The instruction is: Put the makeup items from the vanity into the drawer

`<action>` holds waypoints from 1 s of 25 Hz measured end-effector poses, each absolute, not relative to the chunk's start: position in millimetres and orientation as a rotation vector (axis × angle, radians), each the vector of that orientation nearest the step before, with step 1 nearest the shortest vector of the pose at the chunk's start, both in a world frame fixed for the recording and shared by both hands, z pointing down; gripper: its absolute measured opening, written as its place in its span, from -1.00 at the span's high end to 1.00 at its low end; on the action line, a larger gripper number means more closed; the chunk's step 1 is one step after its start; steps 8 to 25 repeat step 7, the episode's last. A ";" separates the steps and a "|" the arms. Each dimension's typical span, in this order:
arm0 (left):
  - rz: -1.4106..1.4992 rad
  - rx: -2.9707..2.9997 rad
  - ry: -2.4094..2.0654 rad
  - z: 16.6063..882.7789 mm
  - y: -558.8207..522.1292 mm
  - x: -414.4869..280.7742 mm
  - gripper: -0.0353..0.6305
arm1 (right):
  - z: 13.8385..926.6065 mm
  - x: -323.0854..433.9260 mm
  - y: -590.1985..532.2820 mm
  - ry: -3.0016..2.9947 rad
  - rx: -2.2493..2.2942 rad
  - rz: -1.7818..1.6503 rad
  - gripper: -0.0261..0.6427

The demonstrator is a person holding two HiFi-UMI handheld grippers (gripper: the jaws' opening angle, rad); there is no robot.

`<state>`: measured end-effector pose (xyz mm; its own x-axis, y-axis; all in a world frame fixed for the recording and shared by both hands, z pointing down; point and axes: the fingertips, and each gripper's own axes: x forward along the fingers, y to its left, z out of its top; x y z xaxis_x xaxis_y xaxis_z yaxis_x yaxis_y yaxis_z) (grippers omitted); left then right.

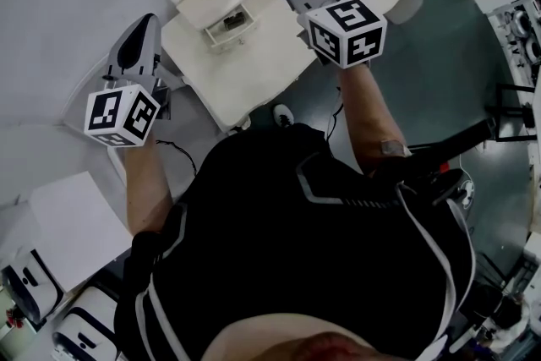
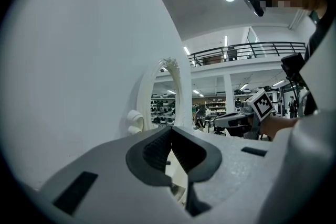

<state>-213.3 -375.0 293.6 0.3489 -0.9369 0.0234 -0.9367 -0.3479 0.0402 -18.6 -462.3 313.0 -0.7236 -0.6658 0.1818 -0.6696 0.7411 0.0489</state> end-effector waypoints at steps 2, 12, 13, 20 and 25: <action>-0.008 2.537 -1.768 294.5 -375.5 -213.8 0.88 | 313.4 -18.6 -463.5 -2.754 1.067 0.031 0.91; -0.031 2.515 -1.776 294.7 -377.0 -217.6 0.88 | 313.8 -20.3 -466.8 -2.752 1.062 0.036 0.91; -0.031 2.515 -1.776 294.7 -377.0 -217.6 0.88 | 313.8 -20.3 -466.8 -2.752 1.062 0.036 0.91; -0.031 2.515 -1.776 294.7 -377.0 -217.6 0.88 | 313.8 -20.3 -466.8 -2.752 1.062 0.036 0.91; -0.031 2.515 -1.776 294.7 -377.0 -217.6 0.88 | 313.8 -20.3 -466.8 -2.752 1.062 0.036 0.91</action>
